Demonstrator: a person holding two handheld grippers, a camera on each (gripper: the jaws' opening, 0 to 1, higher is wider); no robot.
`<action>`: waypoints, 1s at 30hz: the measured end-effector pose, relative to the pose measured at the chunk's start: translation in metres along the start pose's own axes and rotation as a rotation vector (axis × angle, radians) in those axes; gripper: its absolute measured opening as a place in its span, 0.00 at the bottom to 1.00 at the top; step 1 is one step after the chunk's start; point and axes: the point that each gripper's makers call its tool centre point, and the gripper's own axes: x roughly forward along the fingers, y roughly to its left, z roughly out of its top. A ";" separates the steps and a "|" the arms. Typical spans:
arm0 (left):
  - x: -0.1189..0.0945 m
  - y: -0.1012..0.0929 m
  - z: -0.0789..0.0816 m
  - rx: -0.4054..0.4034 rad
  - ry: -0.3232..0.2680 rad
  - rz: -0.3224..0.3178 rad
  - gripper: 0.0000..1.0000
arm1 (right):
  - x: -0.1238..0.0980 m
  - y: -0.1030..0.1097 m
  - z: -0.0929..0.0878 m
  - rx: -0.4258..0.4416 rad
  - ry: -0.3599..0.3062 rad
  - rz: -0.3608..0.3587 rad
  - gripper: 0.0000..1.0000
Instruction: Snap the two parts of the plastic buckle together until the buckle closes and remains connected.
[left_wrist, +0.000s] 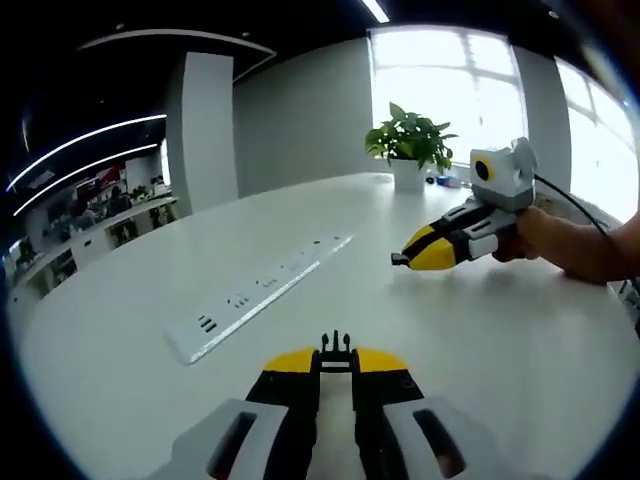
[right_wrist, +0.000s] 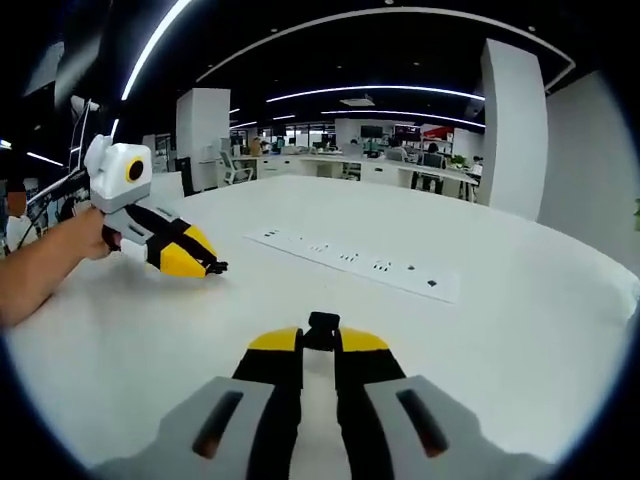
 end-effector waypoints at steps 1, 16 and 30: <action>-0.001 0.001 0.000 -0.004 -0.001 0.003 0.10 | -0.001 0.000 0.002 0.000 -0.007 -0.003 0.10; -0.016 0.002 0.025 -0.007 -0.054 0.014 0.10 | -0.013 0.004 0.030 -0.013 -0.043 0.011 0.10; -0.044 -0.014 0.062 -0.005 -0.067 0.017 0.10 | -0.034 0.006 0.062 -0.025 -0.084 0.015 0.10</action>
